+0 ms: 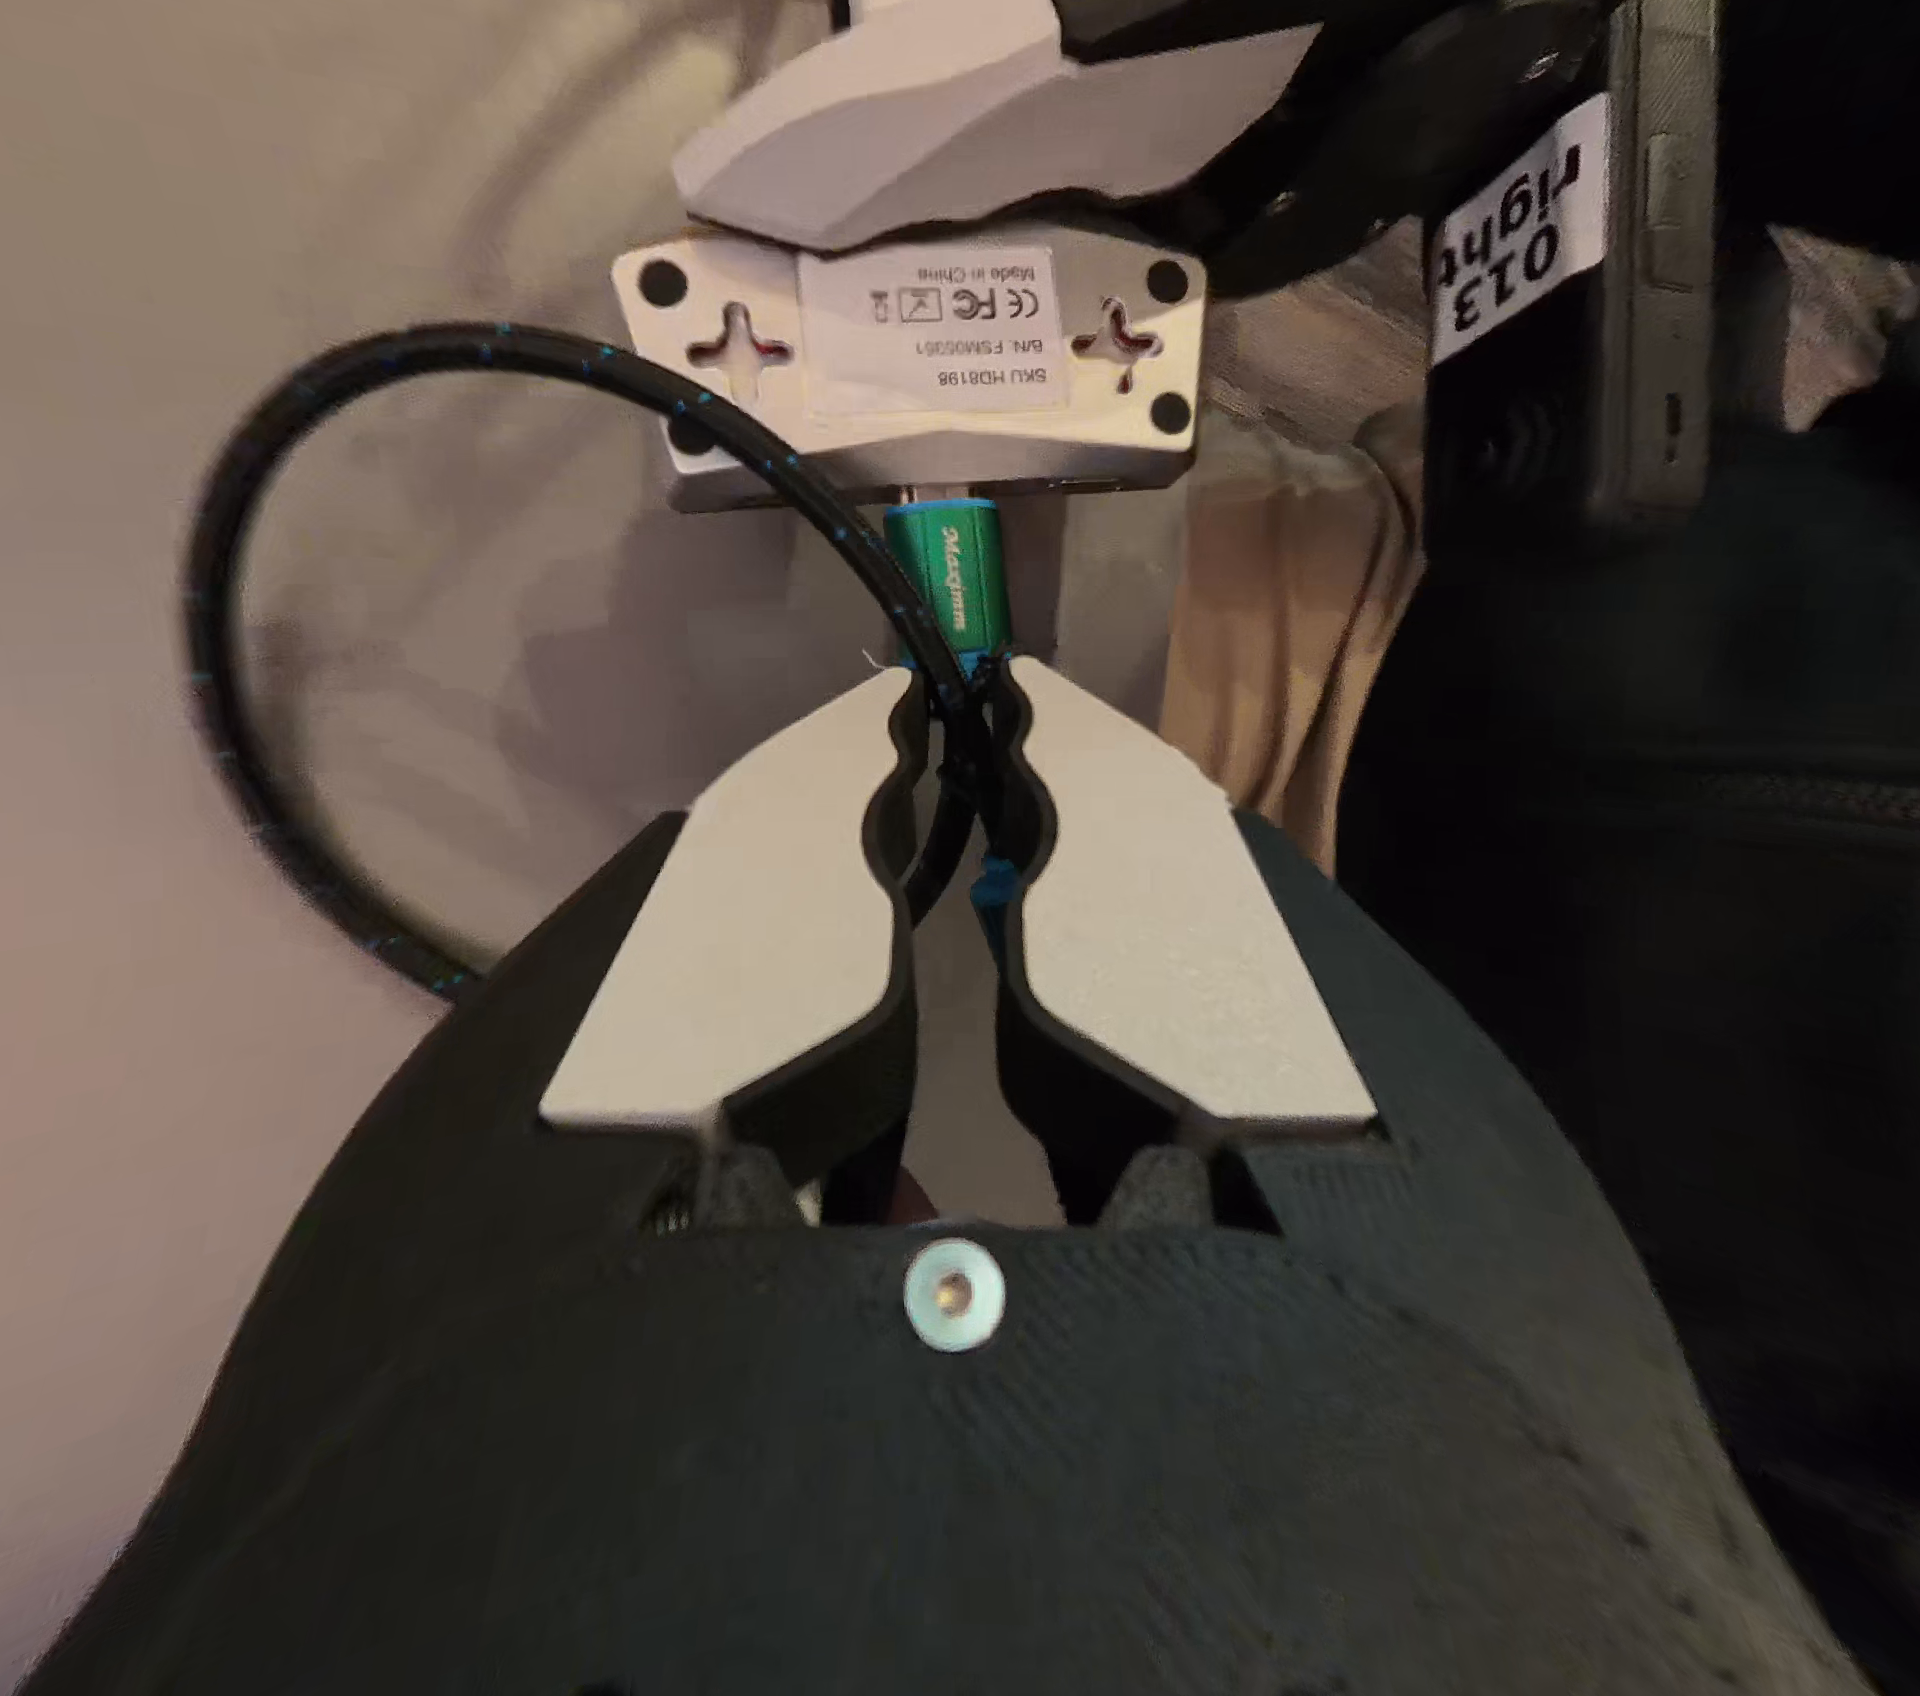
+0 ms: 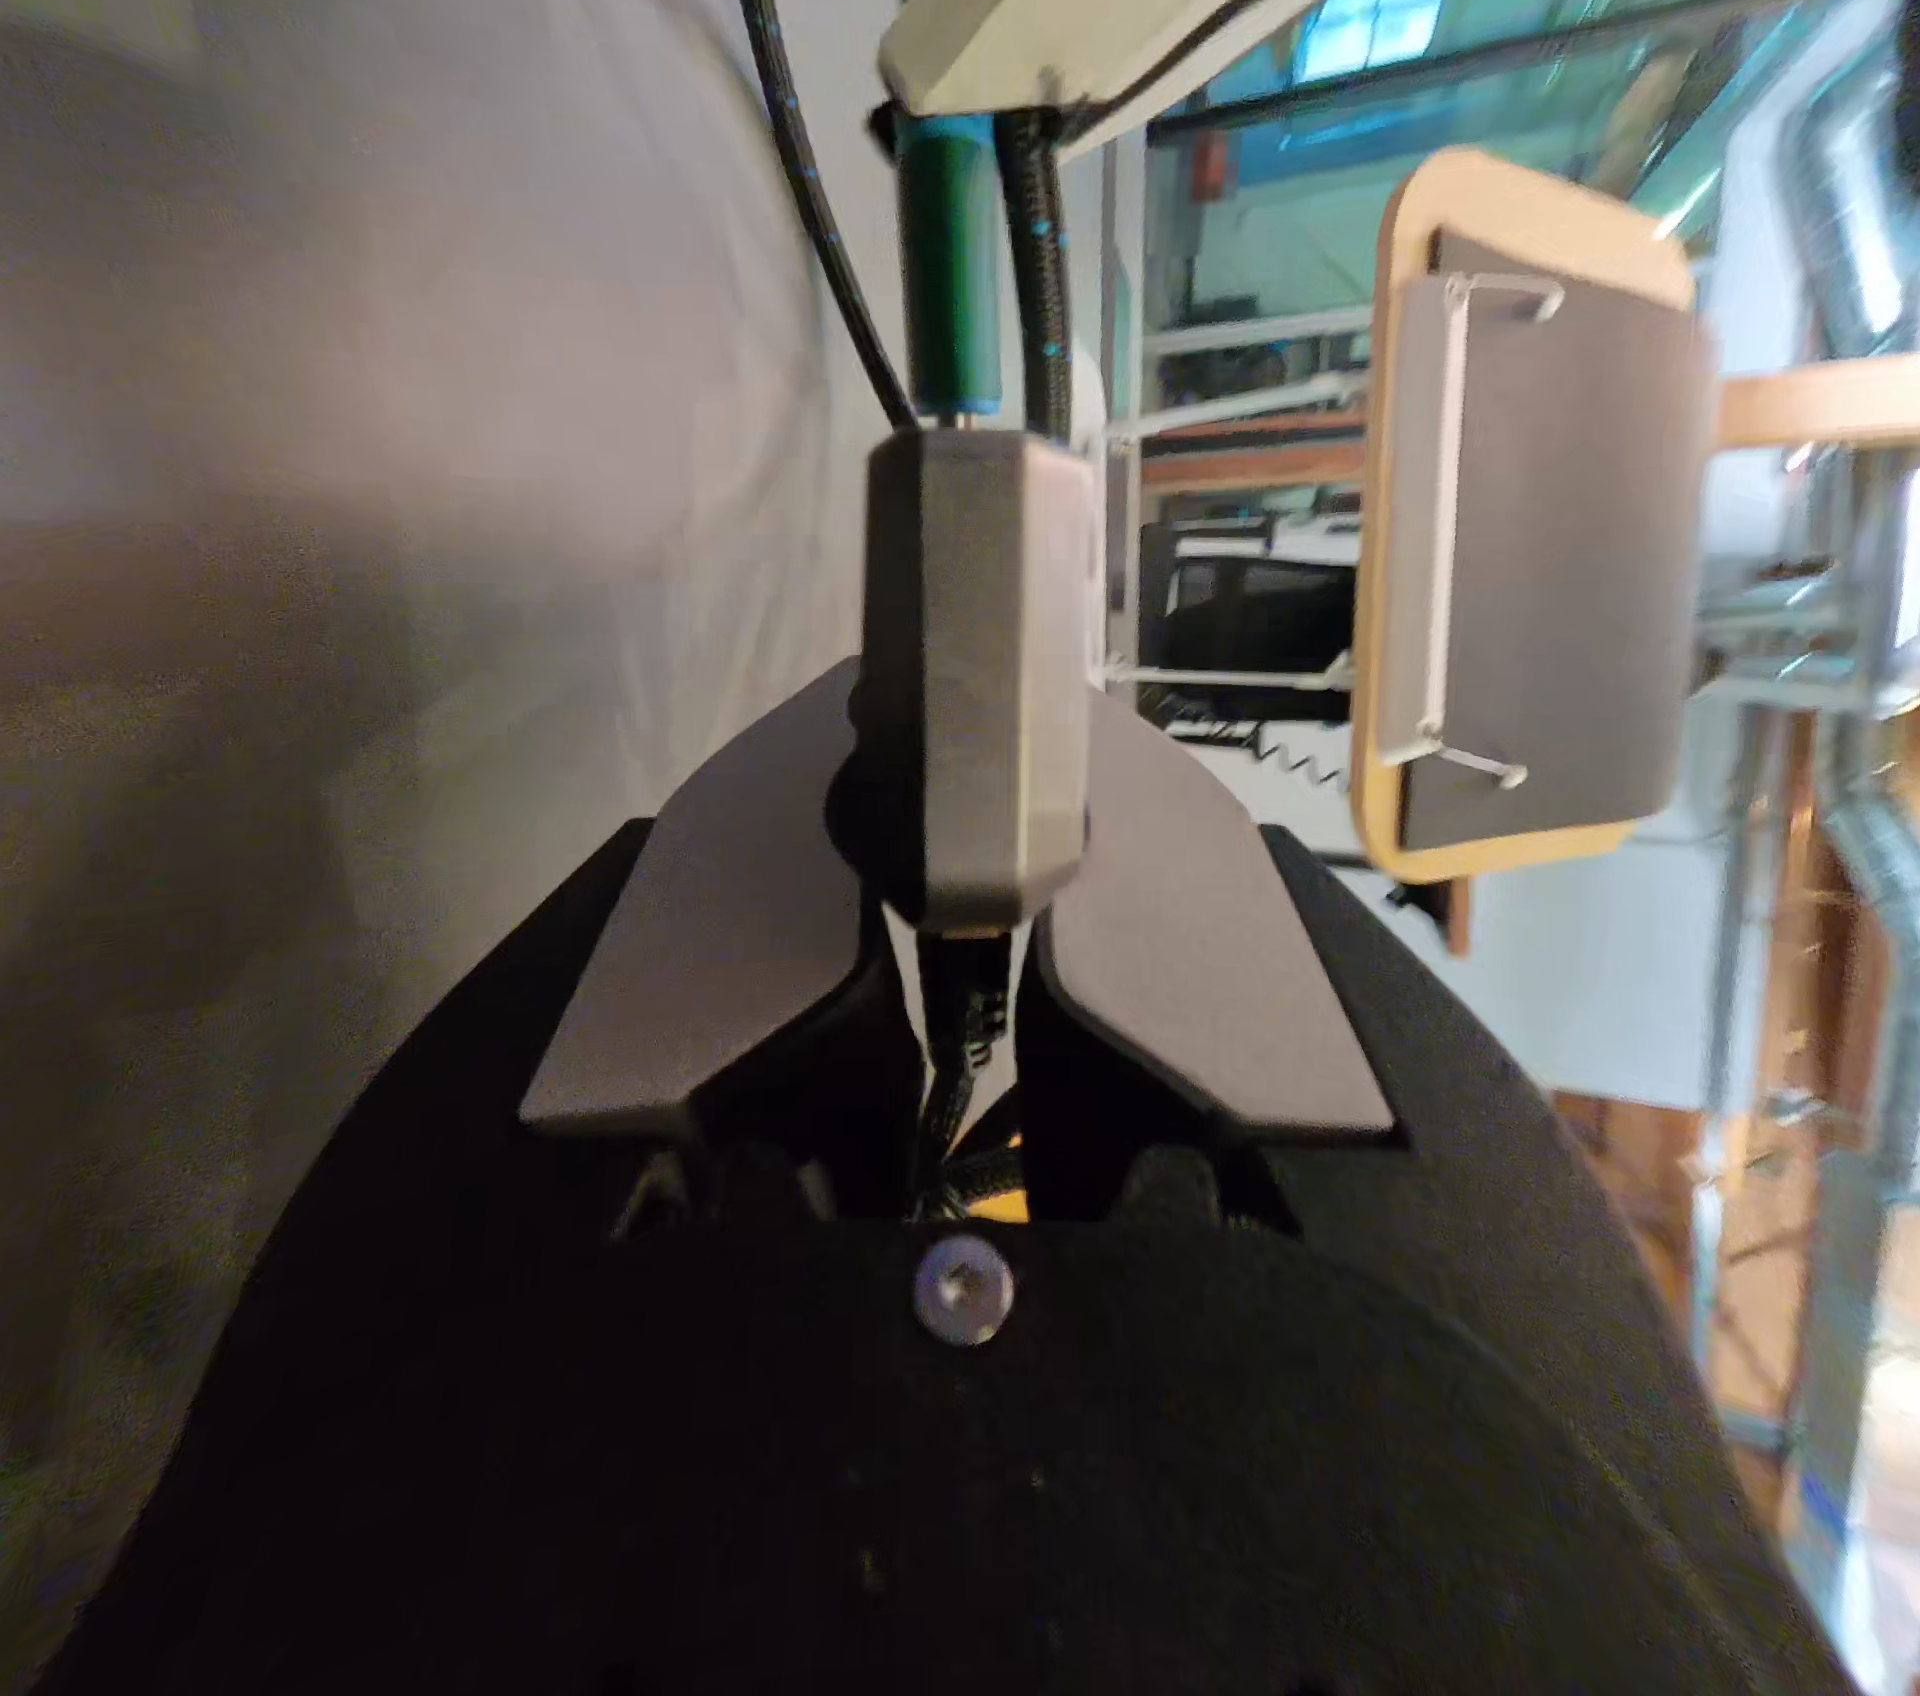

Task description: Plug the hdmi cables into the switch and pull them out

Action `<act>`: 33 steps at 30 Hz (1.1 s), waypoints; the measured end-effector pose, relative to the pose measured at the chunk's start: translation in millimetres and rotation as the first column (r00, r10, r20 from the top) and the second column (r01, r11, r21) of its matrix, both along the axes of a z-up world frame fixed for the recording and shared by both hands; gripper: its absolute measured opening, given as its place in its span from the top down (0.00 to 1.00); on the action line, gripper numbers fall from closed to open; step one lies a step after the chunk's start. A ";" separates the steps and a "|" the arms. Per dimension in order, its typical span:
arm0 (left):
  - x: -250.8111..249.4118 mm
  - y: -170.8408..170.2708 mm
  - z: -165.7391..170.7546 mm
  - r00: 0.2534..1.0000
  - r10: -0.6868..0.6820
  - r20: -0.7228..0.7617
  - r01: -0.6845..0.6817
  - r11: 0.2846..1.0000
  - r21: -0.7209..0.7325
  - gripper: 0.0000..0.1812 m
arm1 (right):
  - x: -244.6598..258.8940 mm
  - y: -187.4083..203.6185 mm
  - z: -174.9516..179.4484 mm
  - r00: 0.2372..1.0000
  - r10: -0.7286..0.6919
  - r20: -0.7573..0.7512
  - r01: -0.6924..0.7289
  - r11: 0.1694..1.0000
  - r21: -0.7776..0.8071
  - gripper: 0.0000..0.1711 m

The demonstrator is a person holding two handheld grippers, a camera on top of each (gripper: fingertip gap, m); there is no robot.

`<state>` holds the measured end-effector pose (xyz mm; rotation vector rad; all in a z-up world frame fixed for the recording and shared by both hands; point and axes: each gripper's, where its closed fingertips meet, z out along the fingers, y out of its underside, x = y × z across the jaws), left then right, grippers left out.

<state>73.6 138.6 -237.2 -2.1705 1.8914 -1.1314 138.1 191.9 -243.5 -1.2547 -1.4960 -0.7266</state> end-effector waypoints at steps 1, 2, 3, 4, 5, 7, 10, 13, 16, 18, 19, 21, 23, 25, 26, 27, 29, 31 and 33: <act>1.6 7.0 7.1 0.999 0.029 0.031 -0.030 0.998 0.056 0.93 | 2.2 1.2 2.7 0.999 -0.027 -0.023 0.026 1.000 -0.016 0.87; 2.4 14.6 15.0 0.996 0.052 0.071 -0.060 0.991 0.119 0.90 | 3.0 1.5 7.5 0.998 -0.041 -0.039 0.040 0.999 -0.018 0.87; 3.1 18.7 25.2 0.990 0.073 0.122 -0.090 0.985 0.148 0.88 | 2.6 1.2 12.3 0.996 -0.051 -0.068 0.049 0.998 -0.035 0.87; 3.0 21.5 35.7 0.980 0.101 0.170 -0.128 0.980 0.153 0.89 | 2.6 1.4 15.8 0.993 -0.066 -0.099 0.060 0.996 -0.066 0.87; 0.9 26.6 44.2 0.969 0.137 0.206 -0.173 0.970 0.173 0.88 | 4.4 2.8 20.0 0.990 -0.085 -0.110 0.077 0.994 -0.076 0.87; -7.6 37.0 59.8 0.943 0.190 0.274 -0.259 0.935 0.243 0.87 | 8.5 5.5 27.1 0.987 -0.107 -0.124 0.095 0.990 -0.100 0.87; -23.9 50.4 85.7 0.873 0.272 0.404 -0.413 0.854 0.318 0.87 | 13.1 8.4 39.6 0.979 -0.133 -0.153 0.111 0.983 -0.147 0.87; -41.2 53.8 103.7 0.795 0.336 0.505 -0.529 0.792 0.306 0.89 | 18.5 11.5 60.7 0.969 -0.160 -0.188 0.129 0.977 -0.170 0.87; -53.9 49.2 102.7 0.782 0.333 0.528 -0.561 0.746 0.360 0.90 | 29.6 15.3 88.9 0.955 -0.191 -0.227 0.152 0.972 -0.177 0.87; -56.6 45.4 98.2 0.774 0.329 0.542 -0.575 0.724 0.381 0.90 | 39.0 18.2 108.4 0.939 -0.208 -0.272 0.159 0.968 -0.194 0.87; -56.0 42.8 95.1 0.769 0.328 0.549 -0.578 0.723 0.378 0.90 | 45.6 19.9 119.1 0.930 -0.217 -0.297 0.163 0.967 -0.199 0.87; -54.2 39.3 86.1 0.759 0.338 0.556 -0.588 0.722 0.364 0.91 | 63.5 24.5 142.0 0.909 -0.239 -0.341 0.174 0.962 -0.209 0.87; -51.1 34.5 74.4 0.774 0.326 0.543 -0.573 0.725 0.382 0.91 | 86.0 29.7 162.9 0.882 -0.269 -0.386 0.184 0.952 -0.243 0.87; -48.3 30.9 63.1 0.810 0.290 0.509 -0.535 0.721 0.440 0.91 | 108.6 35.5 181.4 0.859 -0.280 -0.429 0.173 0.947 -0.272 0.87; -47.1 30.6 60.0 0.819 0.279 0.501 -0.526 0.714 0.463 0.91 | 121.2 39.6 188.6 0.842 -0.295 -0.451 0.176 0.941 -0.288 0.87; -45.2 29.8 58.3 0.821 0.274 0.501 -0.523 0.714 0.466 0.91 | 133.4 44.2 193.9 0.822 -0.315 -0.475 0.177 0.933 -0.313 0.87; -41.0 26.4 54.5 0.820 0.275 0.501 -0.516 0.734 0.441 0.91 | 153.7 51.4 204.8 0.783 -0.337 -0.522 0.171 0.925 -0.341 0.87; -39.3 24.9 48.8 0.830 0.267 0.490 -0.502 0.739 0.448 0.91 | 163.6 54.7 209.5 0.753 -0.356 -0.553 0.141 0.909 -0.393 0.87; -38.5 24.7 44.8 0.839 0.260 0.479 -0.492 0.739 0.460 0.91 | 170.1 59.2 217.4 0.731 -0.349 -0.586 0.126 0.914 -0.386 0.87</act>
